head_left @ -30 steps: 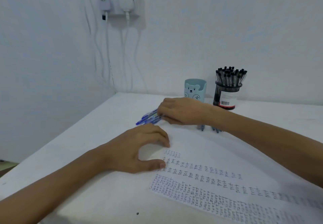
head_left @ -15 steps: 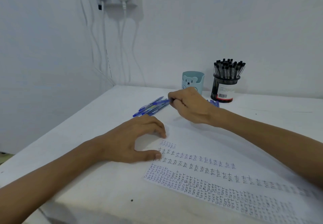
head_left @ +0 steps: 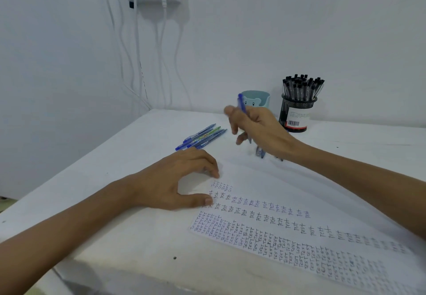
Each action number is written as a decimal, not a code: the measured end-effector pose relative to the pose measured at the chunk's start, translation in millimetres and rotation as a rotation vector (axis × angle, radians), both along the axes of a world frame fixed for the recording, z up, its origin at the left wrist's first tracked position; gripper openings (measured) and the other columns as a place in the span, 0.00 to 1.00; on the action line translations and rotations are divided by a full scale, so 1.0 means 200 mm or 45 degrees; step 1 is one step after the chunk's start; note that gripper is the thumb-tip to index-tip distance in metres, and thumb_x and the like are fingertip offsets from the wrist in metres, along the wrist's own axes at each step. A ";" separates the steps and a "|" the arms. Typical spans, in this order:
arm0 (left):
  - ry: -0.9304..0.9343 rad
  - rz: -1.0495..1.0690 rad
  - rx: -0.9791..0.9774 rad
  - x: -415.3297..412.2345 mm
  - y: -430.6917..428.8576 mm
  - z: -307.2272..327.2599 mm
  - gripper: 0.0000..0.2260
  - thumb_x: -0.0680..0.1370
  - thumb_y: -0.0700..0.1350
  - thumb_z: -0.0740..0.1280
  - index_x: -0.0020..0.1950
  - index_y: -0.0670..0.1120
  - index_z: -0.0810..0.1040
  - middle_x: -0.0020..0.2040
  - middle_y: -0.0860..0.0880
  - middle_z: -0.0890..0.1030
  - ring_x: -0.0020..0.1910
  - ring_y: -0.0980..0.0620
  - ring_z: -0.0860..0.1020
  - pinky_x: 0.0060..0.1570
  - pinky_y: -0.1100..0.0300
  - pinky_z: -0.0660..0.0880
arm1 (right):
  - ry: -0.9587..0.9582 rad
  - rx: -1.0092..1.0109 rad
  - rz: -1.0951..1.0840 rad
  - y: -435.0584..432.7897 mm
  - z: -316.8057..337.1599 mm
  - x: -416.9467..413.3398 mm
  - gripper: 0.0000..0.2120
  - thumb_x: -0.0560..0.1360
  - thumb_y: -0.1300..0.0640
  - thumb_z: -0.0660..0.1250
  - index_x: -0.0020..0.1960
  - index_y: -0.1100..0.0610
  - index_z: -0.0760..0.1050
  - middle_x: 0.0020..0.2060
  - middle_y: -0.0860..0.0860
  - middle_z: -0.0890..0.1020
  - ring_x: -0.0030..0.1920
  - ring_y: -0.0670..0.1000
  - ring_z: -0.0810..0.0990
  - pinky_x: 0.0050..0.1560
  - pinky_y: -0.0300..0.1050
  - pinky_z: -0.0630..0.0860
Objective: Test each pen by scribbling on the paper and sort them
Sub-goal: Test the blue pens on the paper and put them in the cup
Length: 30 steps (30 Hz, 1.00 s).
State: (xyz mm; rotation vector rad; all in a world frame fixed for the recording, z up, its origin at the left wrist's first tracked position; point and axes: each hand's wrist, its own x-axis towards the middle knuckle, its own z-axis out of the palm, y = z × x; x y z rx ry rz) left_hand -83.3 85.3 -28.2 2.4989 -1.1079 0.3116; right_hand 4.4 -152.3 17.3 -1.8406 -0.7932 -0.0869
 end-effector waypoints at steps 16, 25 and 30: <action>0.002 0.003 -0.018 0.01 0.00 -0.01 0.20 0.76 0.59 0.75 0.62 0.51 0.79 0.63 0.57 0.77 0.65 0.53 0.76 0.65 0.51 0.73 | 0.669 0.252 0.010 -0.08 -0.10 -0.21 0.27 0.86 0.44 0.53 0.47 0.61 0.82 0.32 0.57 0.75 0.25 0.54 0.74 0.26 0.43 0.64; 0.018 -0.006 -0.001 0.01 0.00 -0.01 0.20 0.76 0.59 0.75 0.63 0.52 0.78 0.63 0.58 0.77 0.66 0.53 0.76 0.65 0.52 0.72 | 0.605 -0.083 0.235 -0.11 -0.13 -0.20 0.04 0.80 0.60 0.68 0.47 0.59 0.75 0.34 0.58 0.80 0.29 0.54 0.70 0.23 0.42 0.58; 0.021 -0.002 0.017 0.02 0.01 -0.01 0.20 0.76 0.60 0.75 0.64 0.54 0.78 0.63 0.59 0.76 0.66 0.52 0.75 0.65 0.52 0.72 | 0.486 -0.168 0.257 -0.11 -0.12 -0.26 0.06 0.78 0.68 0.66 0.45 0.60 0.79 0.34 0.58 0.82 0.28 0.48 0.74 0.28 0.37 0.70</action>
